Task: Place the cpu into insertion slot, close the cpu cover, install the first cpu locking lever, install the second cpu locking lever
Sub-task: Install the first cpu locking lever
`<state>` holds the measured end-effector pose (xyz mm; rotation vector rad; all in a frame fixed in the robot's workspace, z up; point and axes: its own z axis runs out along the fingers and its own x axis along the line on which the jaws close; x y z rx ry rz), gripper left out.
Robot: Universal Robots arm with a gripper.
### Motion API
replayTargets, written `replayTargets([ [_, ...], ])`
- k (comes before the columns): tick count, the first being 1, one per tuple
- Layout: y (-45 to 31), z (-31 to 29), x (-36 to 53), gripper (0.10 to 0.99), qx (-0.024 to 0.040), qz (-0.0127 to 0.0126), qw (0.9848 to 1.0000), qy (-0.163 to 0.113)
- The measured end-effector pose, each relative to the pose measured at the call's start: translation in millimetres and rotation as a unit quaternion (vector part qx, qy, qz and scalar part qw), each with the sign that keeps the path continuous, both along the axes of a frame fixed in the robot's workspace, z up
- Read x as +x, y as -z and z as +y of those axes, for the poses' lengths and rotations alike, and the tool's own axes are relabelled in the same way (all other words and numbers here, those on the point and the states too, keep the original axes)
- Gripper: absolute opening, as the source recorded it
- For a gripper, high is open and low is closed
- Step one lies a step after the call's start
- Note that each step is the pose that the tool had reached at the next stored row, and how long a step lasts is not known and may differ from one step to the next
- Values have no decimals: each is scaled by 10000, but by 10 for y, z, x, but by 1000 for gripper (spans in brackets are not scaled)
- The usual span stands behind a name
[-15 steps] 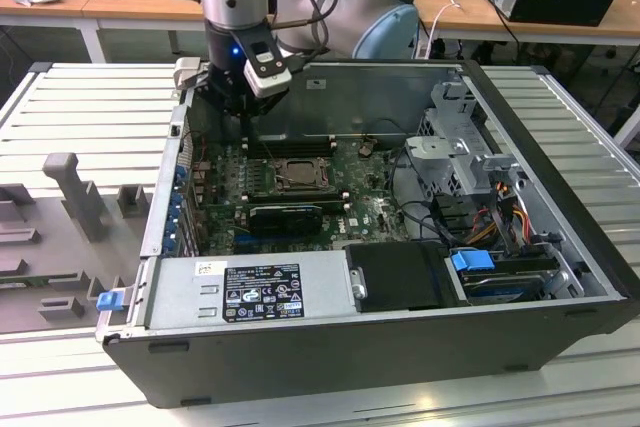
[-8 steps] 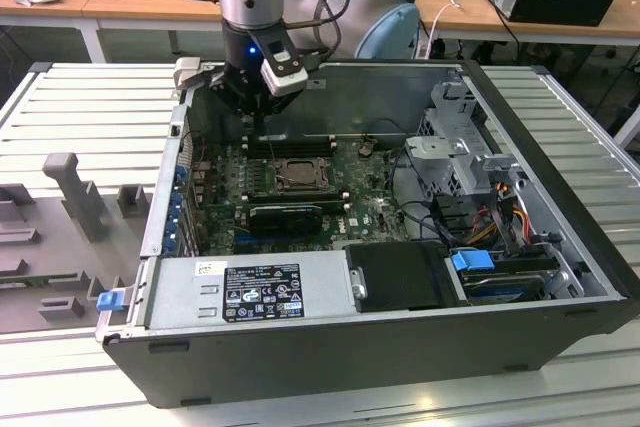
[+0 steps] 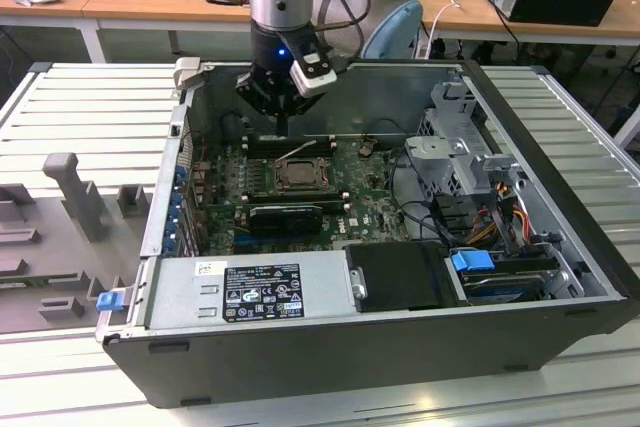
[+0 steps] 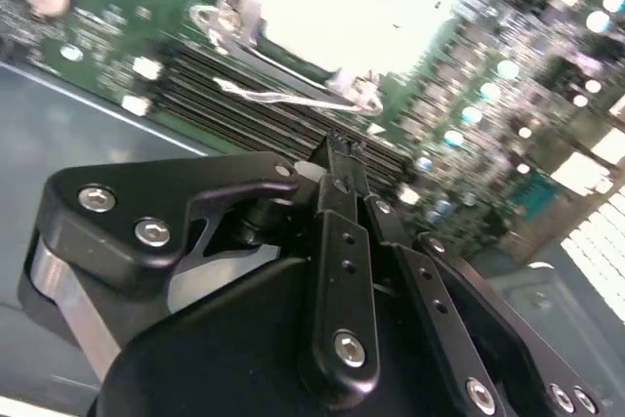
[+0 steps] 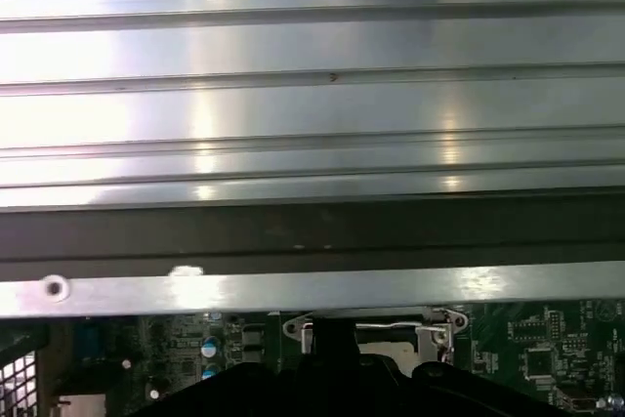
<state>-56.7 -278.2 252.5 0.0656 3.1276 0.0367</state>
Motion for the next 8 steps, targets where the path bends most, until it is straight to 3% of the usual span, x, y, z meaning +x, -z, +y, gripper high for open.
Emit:
replayTargets([
  [2, 16, -1, 55, 106, 21, 1, 10000, -3],
  [4, 21, -1, 57, 106, 88, 0, 10000, -5],
  [8, 46, -9, 57, 106, 100, -19, 9998, -172],
])
